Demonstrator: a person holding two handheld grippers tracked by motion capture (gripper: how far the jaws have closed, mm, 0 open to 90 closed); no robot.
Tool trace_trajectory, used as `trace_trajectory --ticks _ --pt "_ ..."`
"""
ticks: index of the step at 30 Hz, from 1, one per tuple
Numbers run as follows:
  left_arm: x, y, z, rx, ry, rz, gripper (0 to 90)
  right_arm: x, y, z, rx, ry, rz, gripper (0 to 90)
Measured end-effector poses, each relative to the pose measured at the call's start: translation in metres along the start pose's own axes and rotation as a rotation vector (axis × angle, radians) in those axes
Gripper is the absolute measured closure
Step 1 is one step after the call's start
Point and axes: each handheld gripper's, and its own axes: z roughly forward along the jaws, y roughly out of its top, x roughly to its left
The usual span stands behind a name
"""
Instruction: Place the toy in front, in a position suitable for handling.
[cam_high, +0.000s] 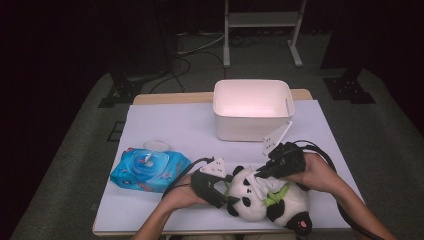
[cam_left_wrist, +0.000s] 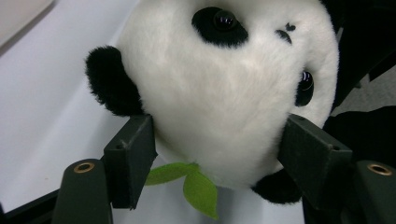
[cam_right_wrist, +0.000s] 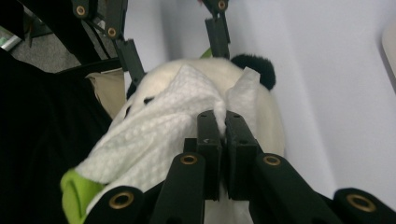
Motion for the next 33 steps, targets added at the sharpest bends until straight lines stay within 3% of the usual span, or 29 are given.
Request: trace_trajectory --ticks 4,14,17,22,27,33 --pt "-0.001 0.001 -0.002 -0.010 0.016 0.035 27.5 0.000 -0.006 -0.004 0.014 -0.005 0.014 85.2" --pt "-0.007 0.007 0.013 -0.019 0.012 0.026 31.3 -0.004 -0.008 -0.001 0.044 0.004 0.033 85.1" --pt "-0.006 0.007 0.014 -0.019 0.012 0.023 31.4 -0.005 -0.001 0.003 0.049 0.003 0.013 85.2" --pt "-0.008 0.010 0.018 -0.024 0.012 0.027 31.3 -0.011 0.008 0.012 0.042 0.030 0.022 85.1" --pt "-0.006 0.007 0.016 -0.036 0.013 0.027 30.1 -0.017 0.004 0.011 0.028 0.046 0.038 84.9" --pt "-0.005 0.007 0.016 -0.035 0.015 0.034 29.1 -0.015 -0.008 -0.001 0.054 0.004 0.051 84.9"
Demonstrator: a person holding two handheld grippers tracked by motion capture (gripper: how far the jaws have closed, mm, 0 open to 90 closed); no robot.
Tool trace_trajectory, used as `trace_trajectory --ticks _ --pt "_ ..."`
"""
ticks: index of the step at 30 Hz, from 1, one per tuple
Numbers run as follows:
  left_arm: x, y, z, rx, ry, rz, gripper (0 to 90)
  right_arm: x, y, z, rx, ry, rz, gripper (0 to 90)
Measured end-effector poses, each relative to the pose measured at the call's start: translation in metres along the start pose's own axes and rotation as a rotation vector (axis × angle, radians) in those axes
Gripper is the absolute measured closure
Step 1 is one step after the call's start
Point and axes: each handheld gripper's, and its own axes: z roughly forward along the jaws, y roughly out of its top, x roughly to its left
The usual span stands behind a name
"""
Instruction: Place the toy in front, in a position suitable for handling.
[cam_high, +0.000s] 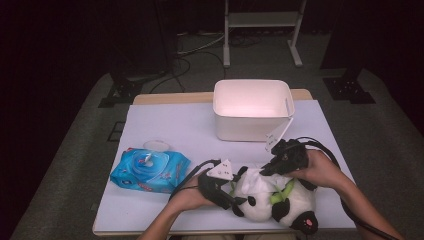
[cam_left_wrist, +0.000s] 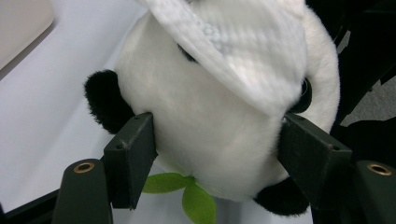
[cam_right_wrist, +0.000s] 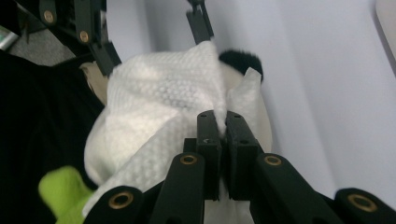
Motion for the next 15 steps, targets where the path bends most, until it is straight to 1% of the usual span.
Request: trace_trajectory --ticks 1,3,7,9,13,15 --pt "0.000 0.000 0.000 0.000 -0.003 0.002 29.2 0.001 -0.002 -0.002 0.000 -0.001 0.009 85.0" --pt "0.000 0.001 0.001 0.002 -0.002 0.003 30.0 0.002 -0.003 -0.002 -0.006 -0.003 0.006 84.9" --pt "0.001 0.003 0.001 0.008 0.008 0.009 30.2 0.004 0.003 0.002 -0.004 -0.002 -0.013 84.9" --pt "0.002 0.004 0.002 0.007 0.007 0.000 30.0 0.004 0.007 0.006 -0.004 0.002 -0.019 84.9" --pt "0.004 0.002 0.002 0.000 0.004 -0.011 29.0 0.006 0.015 0.012 -0.013 0.017 -0.048 85.0" --pt "0.003 0.001 0.002 -0.002 0.002 -0.014 28.8 0.010 0.016 0.011 -0.002 0.010 -0.051 85.0"
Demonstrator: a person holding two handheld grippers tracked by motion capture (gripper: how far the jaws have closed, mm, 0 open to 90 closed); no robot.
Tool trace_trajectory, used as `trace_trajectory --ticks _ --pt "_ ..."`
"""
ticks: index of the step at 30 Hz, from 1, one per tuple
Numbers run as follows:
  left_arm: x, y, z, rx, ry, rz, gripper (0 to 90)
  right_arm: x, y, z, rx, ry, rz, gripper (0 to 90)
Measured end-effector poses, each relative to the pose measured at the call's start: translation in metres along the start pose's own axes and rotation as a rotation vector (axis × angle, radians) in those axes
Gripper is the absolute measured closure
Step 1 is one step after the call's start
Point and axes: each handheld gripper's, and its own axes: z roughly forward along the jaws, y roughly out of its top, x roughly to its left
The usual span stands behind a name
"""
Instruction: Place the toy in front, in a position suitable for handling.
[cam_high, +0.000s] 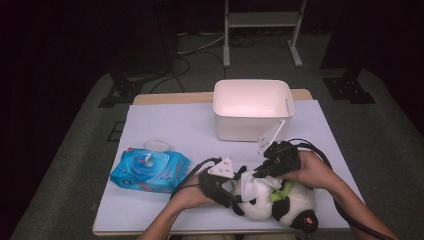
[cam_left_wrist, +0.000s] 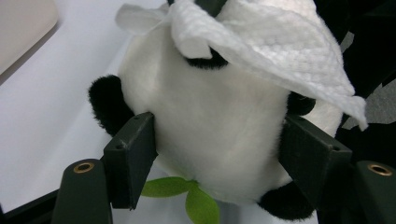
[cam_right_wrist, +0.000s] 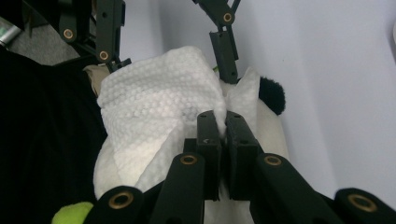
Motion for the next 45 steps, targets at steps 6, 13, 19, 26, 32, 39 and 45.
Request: trace_trajectory --ticks 6,13,19,26,32,39,45 --pt "0.001 0.000 -0.001 0.002 -0.004 -0.003 28.6 0.013 -0.006 -0.008 -0.020 0.005 -0.026 84.9" --pt "0.001 0.001 0.001 0.007 0.000 -0.006 29.2 0.030 -0.008 -0.003 -0.061 -0.003 -0.055 84.9" --pt "0.005 0.000 0.002 -0.003 -0.004 -0.030 29.2 0.038 -0.020 -0.011 -0.059 -0.017 -0.065 84.7" --pt "0.004 0.002 0.004 0.003 0.010 -0.032 29.5 0.048 -0.027 -0.011 -0.046 -0.056 -0.076 84.4" --pt "0.007 0.003 0.005 0.005 0.008 -0.051 29.4 0.049 -0.019 -0.004 -0.054 -0.048 -0.090 84.4" --pt "0.009 0.001 0.002 -0.001 -0.005 -0.060 28.8 0.052 -0.018 0.001 -0.042 -0.027 -0.120 84.4" --pt "0.008 -0.001 0.001 -0.003 -0.017 -0.042 28.8 0.056 -0.025 -0.005 -0.027 -0.027 -0.112 84.3"
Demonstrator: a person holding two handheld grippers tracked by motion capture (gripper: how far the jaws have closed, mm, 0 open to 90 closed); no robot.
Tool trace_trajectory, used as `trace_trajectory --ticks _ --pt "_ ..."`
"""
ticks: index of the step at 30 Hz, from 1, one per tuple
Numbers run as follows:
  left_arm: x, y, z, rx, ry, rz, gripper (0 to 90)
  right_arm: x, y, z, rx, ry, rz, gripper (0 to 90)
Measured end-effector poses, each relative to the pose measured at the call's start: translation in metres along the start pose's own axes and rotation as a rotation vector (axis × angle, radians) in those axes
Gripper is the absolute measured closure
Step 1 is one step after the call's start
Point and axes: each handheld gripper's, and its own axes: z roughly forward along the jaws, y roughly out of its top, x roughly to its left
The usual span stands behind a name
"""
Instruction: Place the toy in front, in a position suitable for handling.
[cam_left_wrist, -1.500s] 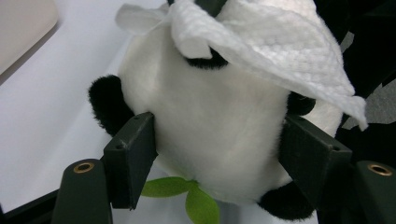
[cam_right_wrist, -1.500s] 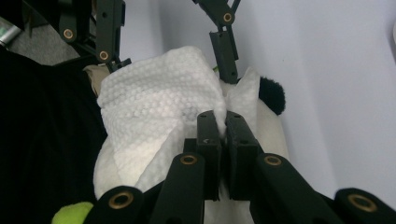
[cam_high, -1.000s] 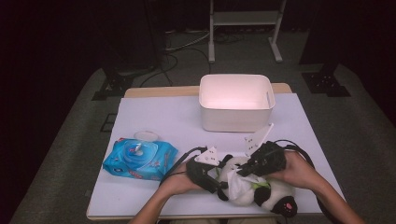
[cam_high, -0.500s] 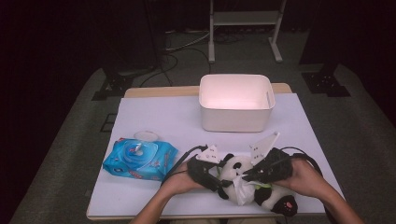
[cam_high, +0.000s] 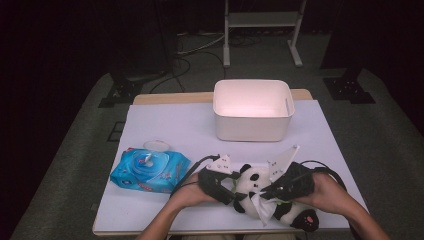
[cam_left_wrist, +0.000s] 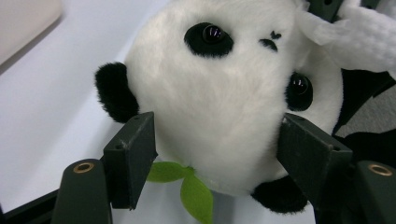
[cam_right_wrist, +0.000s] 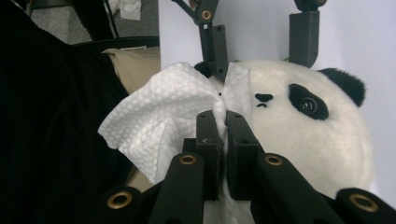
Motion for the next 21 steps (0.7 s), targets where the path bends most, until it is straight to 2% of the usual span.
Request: trace_trajectory --ticks 3,5,11,15,18,21 --pt "0.000 0.001 0.002 0.009 -0.004 0.003 29.0 0.005 0.005 0.006 0.027 -0.012 -0.020 84.4" --pt "0.001 0.001 0.002 0.004 -0.002 -0.009 29.3 0.007 0.008 0.008 0.032 -0.019 -0.035 84.4" --pt "0.002 0.003 0.003 0.011 0.001 -0.004 29.8 0.007 0.013 0.018 0.030 0.004 -0.048 84.5" --pt "0.001 0.001 0.002 0.004 -0.004 -0.008 29.7 0.003 0.012 0.017 -0.001 0.021 -0.027 84.6" --pt "0.000 0.002 0.002 0.000 -0.010 0.000 29.2 -0.002 0.011 0.011 -0.029 0.013 -0.008 84.6" --pt "-0.002 0.001 0.002 -0.002 -0.004 0.019 28.8 -0.008 0.017 0.009 -0.031 0.000 -0.008 84.5"
